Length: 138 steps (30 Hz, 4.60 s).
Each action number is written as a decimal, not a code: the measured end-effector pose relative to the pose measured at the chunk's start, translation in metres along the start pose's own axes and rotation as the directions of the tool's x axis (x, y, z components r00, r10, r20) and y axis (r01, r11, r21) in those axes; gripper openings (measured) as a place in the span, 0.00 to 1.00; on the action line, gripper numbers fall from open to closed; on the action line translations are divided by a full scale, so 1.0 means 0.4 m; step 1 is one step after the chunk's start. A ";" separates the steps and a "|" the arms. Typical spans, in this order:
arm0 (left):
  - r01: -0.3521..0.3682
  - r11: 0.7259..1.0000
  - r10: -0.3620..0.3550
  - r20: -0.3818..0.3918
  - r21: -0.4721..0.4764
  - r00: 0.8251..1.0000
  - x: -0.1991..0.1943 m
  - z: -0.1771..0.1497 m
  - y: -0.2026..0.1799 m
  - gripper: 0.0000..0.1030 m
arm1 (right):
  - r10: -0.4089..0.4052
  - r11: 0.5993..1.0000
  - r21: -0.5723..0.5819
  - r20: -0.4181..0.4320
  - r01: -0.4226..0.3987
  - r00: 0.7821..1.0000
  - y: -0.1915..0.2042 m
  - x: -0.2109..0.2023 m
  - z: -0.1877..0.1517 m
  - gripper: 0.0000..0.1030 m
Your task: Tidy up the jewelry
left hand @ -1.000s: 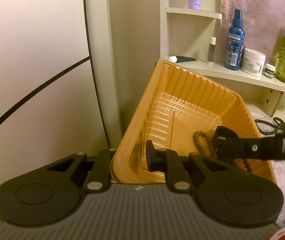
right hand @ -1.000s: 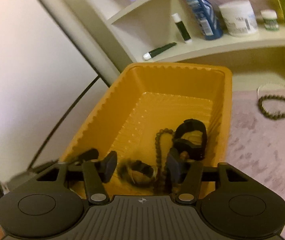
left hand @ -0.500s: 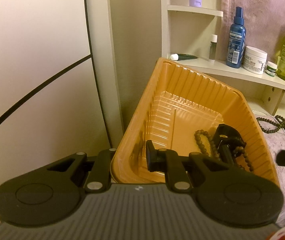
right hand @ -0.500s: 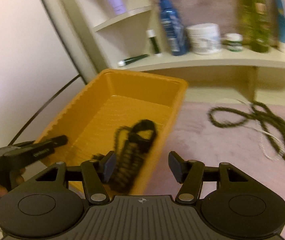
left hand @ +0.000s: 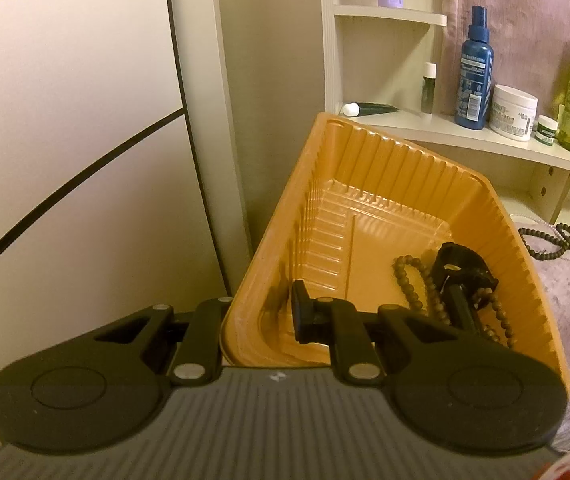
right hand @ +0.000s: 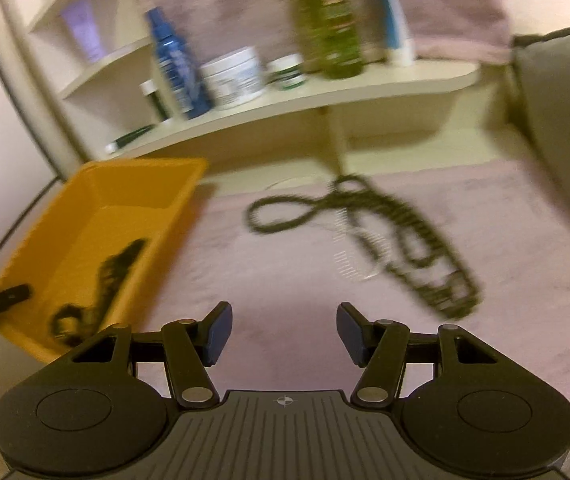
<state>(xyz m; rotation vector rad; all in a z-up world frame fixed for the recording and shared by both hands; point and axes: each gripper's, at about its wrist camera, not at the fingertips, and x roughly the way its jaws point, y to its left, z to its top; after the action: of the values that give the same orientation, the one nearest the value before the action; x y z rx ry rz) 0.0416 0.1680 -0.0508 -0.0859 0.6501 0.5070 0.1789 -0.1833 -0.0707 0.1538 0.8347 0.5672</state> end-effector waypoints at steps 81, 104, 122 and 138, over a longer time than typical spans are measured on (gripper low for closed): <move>-0.021 1.000 0.021 -0.023 0.013 1.000 0.009 0.001 -0.003 0.15 | 0.034 0.963 -0.265 0.283 0.044 0.958 -0.115 -0.064 0.204 0.15; -0.012 1.000 0.012 -0.019 0.003 1.000 0.003 0.004 0.000 0.15 | 0.103 0.960 -0.277 0.453 0.029 0.886 -0.011 -0.350 0.309 0.15; -0.003 1.000 0.003 -0.016 -0.002 1.000 -0.004 0.004 0.000 0.15 | 0.428 0.884 -0.368 0.394 -0.288 0.813 0.269 -0.359 0.366 0.00; -0.002 1.000 0.002 -0.023 -0.019 1.000 0.005 0.005 0.008 0.15 | 0.162 0.977 -0.133 -0.041 -0.166 0.986 0.155 0.056 0.092 0.58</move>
<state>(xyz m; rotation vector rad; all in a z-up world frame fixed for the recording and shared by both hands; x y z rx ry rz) 0.0426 0.1723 -0.0501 -0.1094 0.6684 0.5145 0.1921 -0.1158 -0.0395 0.0901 0.8144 0.7812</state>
